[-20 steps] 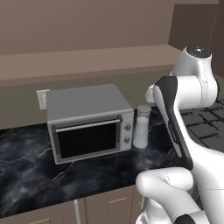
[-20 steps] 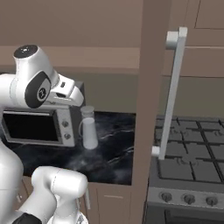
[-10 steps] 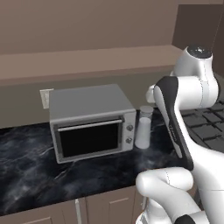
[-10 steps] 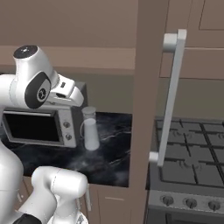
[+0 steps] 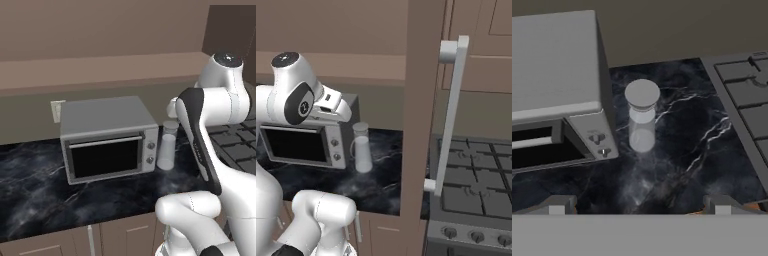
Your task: There is a tray on the dining counter. Grab the cup, mug, and pitcher and place them on the tray. The pitcher may be placed next to the tray if it cannot fit the tray.
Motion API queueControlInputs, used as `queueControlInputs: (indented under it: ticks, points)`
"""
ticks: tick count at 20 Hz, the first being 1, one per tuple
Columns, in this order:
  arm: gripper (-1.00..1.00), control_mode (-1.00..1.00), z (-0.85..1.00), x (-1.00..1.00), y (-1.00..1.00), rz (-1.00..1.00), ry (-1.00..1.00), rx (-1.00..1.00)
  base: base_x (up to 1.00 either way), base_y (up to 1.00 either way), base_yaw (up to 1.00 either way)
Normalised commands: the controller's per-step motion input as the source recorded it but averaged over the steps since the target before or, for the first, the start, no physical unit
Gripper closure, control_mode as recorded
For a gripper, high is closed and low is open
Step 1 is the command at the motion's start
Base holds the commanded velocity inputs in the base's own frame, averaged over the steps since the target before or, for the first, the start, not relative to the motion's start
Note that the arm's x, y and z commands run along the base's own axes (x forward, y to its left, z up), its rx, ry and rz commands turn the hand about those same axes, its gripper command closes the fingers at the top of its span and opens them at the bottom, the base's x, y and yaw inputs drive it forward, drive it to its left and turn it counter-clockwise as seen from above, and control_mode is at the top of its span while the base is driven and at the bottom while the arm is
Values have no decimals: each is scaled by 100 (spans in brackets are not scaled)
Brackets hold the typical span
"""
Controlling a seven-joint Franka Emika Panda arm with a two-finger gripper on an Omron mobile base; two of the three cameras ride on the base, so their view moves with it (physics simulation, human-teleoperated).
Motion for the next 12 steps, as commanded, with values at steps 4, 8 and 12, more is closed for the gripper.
queueControlInputs:
  ticks: [4, 8, 12]
  points:
    - [-100, 100, 0, 0, 0, 0, 0, 0, 24, 3, 6]
    - [-100, 100, 0, 0, 0, 0, 0, 0, 28, 5, 4]
    - [-100, -100, -2, 15, 0, 0, 1, 0, 6, 1, 0]
